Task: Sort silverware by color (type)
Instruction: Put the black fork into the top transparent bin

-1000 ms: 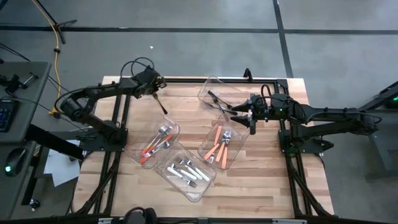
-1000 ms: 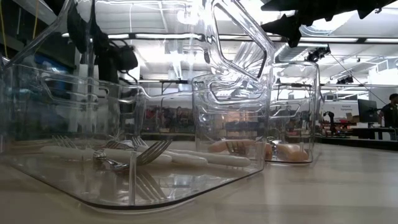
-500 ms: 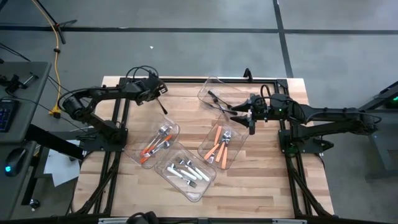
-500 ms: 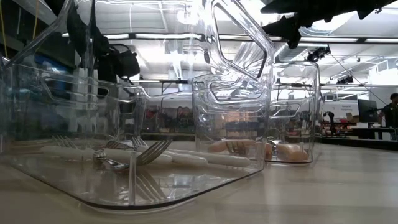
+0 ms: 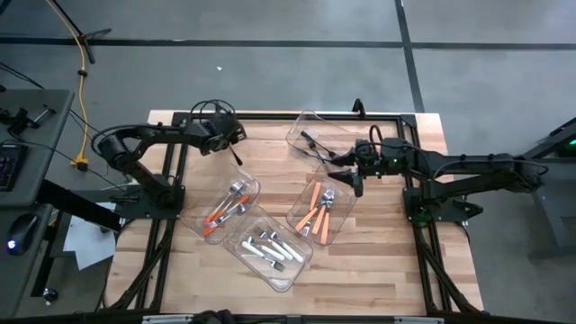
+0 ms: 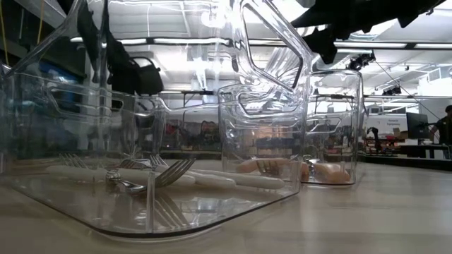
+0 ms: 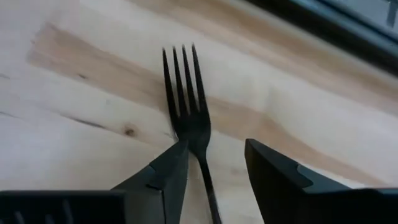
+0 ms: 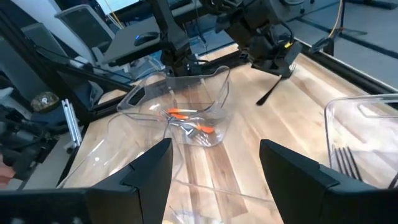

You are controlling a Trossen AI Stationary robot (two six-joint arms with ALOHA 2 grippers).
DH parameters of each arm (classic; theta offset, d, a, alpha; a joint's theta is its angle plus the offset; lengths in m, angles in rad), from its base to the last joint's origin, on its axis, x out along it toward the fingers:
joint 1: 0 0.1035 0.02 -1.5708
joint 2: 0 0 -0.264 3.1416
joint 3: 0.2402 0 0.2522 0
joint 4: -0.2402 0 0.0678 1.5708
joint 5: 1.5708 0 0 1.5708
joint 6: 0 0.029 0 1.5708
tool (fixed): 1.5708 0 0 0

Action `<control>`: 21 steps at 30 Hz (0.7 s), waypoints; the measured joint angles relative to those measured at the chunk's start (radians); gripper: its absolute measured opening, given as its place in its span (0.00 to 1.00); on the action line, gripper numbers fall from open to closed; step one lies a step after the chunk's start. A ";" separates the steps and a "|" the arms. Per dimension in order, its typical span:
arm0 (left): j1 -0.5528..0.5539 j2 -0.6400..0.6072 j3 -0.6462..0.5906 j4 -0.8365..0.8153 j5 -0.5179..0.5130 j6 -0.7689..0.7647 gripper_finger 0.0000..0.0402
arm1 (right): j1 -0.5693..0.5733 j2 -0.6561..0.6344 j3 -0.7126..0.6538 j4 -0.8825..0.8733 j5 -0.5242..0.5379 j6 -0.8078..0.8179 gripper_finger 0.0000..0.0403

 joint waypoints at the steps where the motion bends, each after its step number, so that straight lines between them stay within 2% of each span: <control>1: -0.005 0.013 0.000 0.007 0.000 -0.003 0.38 | 0.000 0.003 0.000 -0.001 -0.001 0.006 0.56; 8: -0.017 0.088 0.007 0.022 0.005 -0.035 0.37 | 0.000 0.008 0.000 0.002 -0.001 0.020 0.56; 13: -0.027 0.097 0.007 -0.007 0.005 -0.038 0.33 | 0.000 0.008 0.000 0.005 -0.001 0.020 0.56; 17: -0.027 0.098 0.006 -0.028 0.011 0.013 0.25 | 0.000 0.008 0.000 0.006 -0.001 0.020 0.56; 21: -0.027 0.096 0.005 -0.041 0.015 0.073 0.10 | 0.000 0.008 0.000 0.006 -0.001 0.018 0.56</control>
